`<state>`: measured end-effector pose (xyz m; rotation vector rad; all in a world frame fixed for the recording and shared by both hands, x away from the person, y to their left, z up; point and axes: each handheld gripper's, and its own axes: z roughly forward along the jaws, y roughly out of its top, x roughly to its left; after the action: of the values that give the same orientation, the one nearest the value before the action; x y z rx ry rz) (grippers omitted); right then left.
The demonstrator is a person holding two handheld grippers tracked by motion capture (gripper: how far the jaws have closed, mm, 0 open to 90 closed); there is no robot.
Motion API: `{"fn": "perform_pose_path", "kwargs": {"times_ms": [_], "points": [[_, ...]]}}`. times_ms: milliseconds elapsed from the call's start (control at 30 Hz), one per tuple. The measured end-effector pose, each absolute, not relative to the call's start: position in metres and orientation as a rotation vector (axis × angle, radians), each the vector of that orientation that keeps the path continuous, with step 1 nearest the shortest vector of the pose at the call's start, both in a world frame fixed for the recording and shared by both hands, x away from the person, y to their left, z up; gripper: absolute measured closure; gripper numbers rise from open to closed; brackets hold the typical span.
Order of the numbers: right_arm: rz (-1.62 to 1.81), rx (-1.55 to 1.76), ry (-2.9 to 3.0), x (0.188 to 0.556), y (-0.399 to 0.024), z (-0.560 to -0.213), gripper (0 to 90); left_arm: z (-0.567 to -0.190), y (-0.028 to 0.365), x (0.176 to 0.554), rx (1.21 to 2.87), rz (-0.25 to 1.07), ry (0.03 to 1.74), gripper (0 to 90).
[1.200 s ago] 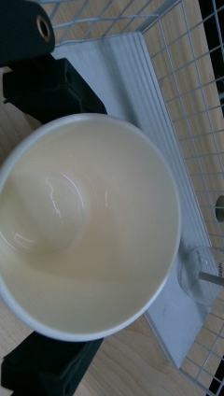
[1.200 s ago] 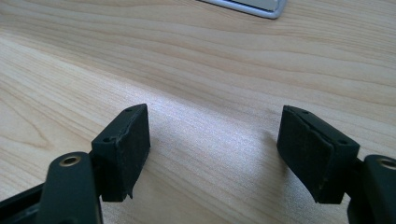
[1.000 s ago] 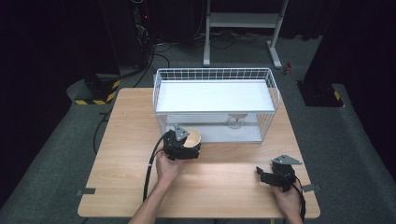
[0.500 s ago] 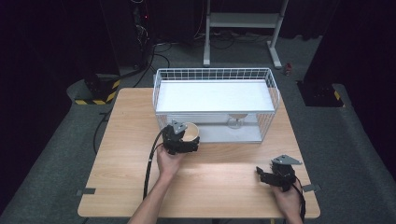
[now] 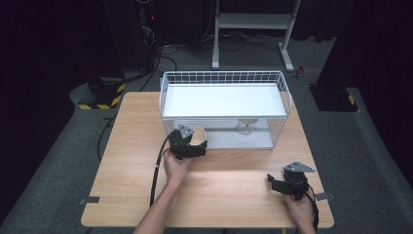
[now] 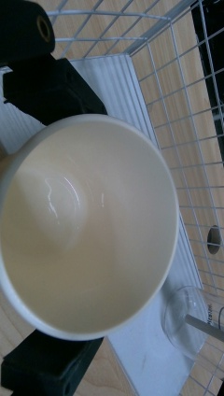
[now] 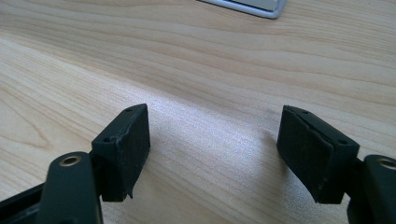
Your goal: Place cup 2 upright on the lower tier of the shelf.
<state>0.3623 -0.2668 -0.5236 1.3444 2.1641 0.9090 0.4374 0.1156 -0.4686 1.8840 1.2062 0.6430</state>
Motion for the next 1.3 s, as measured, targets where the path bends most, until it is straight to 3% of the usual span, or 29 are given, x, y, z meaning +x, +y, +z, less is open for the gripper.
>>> {"fn": "perform_pose_path", "kwargs": {"times_ms": [1300], "points": [[0.91,1.345,2.166,0.362,-0.267,-0.524,25.5,-0.484,0.103,0.462,1.829,0.663,1.23,8.4]]}}
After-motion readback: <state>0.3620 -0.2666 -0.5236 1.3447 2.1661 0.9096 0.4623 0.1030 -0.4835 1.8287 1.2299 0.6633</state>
